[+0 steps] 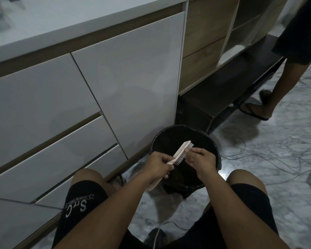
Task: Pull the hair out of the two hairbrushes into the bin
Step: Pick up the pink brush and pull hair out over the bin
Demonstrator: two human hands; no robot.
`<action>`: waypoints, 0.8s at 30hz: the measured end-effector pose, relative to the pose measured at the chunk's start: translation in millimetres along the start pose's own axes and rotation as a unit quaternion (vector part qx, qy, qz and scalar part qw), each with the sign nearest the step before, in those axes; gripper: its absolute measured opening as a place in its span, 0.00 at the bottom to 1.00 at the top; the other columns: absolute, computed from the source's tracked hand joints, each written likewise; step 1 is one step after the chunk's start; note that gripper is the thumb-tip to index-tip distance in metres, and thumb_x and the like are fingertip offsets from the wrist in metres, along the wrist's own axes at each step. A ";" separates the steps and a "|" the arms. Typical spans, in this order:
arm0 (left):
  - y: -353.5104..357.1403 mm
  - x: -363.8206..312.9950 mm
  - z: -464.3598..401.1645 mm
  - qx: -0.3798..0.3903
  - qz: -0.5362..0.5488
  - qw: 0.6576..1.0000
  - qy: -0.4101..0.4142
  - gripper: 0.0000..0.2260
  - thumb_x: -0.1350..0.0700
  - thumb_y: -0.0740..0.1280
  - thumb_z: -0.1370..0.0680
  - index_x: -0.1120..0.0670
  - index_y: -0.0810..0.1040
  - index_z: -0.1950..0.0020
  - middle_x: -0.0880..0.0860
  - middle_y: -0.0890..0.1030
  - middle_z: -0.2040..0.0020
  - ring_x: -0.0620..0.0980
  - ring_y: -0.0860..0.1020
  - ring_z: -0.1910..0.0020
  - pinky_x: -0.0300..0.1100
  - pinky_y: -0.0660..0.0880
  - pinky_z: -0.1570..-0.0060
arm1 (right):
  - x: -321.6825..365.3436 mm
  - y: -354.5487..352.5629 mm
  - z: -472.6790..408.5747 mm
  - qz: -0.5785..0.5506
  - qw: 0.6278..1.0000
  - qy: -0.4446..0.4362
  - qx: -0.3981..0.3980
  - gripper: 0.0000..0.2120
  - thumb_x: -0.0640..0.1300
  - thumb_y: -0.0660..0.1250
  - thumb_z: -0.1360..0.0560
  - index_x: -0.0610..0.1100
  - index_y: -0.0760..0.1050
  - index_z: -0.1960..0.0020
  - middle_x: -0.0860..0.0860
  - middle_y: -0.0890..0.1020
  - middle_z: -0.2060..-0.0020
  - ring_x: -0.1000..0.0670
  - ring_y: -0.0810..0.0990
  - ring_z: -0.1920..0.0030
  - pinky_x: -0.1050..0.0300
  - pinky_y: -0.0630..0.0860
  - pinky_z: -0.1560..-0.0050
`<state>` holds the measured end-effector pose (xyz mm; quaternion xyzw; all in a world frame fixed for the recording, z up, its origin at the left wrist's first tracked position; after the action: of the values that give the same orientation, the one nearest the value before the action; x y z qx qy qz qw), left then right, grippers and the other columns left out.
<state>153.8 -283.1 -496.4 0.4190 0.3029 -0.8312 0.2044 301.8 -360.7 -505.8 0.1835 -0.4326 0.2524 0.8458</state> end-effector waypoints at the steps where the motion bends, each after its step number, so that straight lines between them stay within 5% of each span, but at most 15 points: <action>1: -0.2 0.4 0.2 0.003 0.002 1.000 -0.003 0.15 0.66 0.68 0.25 0.57 0.82 0.39 0.52 0.81 0.58 0.46 0.78 0.67 0.41 0.77 0.63 | 0.7 -0.7 0.1 -0.012 1.000 0.004 0.000 0.09 0.35 0.76 0.30 0.39 0.79 0.52 0.39 0.84 0.55 0.43 0.85 0.55 0.49 0.82 0.50; 9: -3.9 -1.2 1.1 -0.029 -0.001 0.999 -0.019 0.13 0.67 0.65 0.23 0.58 0.82 0.40 0.50 0.79 0.62 0.47 0.76 0.68 0.43 0.77 0.66 | 1.3 -3.3 -1.6 -0.015 0.998 -0.009 -0.053 0.04 0.32 0.70 0.26 0.39 0.80 0.55 0.40 0.84 0.55 0.44 0.85 0.54 0.51 0.82 0.49; 16: -11.0 -0.1 3.9 -0.019 -0.041 0.999 -0.011 0.14 0.66 0.67 0.24 0.56 0.83 0.41 0.48 0.78 0.67 0.44 0.75 0.70 0.37 0.74 0.70 | 5.3 -1.4 -4.2 0.100 0.992 -0.080 -0.009 0.13 0.39 0.72 0.26 0.43 0.80 0.42 0.48 0.83 0.48 0.49 0.82 0.47 0.53 0.81 0.50; 19: -10.5 -0.8 5.0 -0.014 -0.048 0.999 -0.001 0.14 0.66 0.67 0.24 0.56 0.83 0.41 0.47 0.78 0.68 0.44 0.74 0.71 0.35 0.72 0.72 | 9.1 -3.3 -1.6 0.106 0.991 -0.078 -0.041 0.10 0.37 0.73 0.27 0.41 0.83 0.46 0.48 0.84 0.52 0.50 0.82 0.50 0.58 0.80 0.53; 24: -8.2 -2.9 5.0 -0.015 -0.054 0.998 0.010 0.13 0.65 0.67 0.24 0.57 0.84 0.42 0.49 0.79 0.67 0.44 0.74 0.72 0.37 0.73 0.70 | 13.2 -7.4 -1.0 0.116 0.985 -0.075 -0.103 0.04 0.38 0.74 0.28 0.42 0.85 0.53 0.51 0.85 0.58 0.49 0.83 0.51 0.50 0.80 0.43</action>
<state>147.7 -280.2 -489.0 0.4074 0.3397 -0.8321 0.1620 313.4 -362.6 -496.1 0.0623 -0.5365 0.2882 0.7907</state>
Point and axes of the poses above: each hand's wrist, its own z-axis away from the middle knuckle, its own y-axis out of the palm, x = y × z, the point moved 2 cm from there along -z, towards the middle knuckle
